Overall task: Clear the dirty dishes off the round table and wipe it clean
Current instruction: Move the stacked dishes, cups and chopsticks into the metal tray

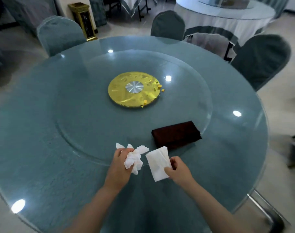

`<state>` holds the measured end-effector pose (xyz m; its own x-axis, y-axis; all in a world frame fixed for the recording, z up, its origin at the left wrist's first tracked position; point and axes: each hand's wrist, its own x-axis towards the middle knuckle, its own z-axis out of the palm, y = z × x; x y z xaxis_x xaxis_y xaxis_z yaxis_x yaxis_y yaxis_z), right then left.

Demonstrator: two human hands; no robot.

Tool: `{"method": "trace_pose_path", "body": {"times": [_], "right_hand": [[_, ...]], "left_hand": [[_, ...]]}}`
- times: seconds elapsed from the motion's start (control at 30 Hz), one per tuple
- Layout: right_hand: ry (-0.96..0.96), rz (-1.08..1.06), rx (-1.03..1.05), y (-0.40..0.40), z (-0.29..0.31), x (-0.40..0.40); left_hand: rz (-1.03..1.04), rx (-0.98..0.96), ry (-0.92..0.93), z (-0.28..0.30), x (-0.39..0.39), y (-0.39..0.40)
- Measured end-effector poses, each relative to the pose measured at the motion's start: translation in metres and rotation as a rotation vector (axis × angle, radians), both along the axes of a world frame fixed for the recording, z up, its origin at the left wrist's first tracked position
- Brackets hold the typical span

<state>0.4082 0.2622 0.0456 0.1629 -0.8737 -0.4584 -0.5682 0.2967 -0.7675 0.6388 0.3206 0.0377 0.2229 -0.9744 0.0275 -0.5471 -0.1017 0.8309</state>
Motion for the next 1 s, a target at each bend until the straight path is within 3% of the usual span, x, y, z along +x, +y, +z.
{"method": "trace_pose_path", "body": {"times": [0.57, 0.8, 1.0], "right_hand": [[-0.029, -0.557, 0.024, 0.172, -0.018, -0.220], [-0.028, -0.805, 0.141, 0.239, -0.038, -0.298], [-0.075, -1.113, 0.236, 0.262, -0.073, -0.341]], "left_hand": [[-0.449, 0.070, 0.037, -0.005, -0.212, 0.040], [-0.580, 0.080, 0.102, -0.015, -0.302, 0.074], [-0.721, 0.165, 0.052, -0.044, -0.359, 0.086]]}}
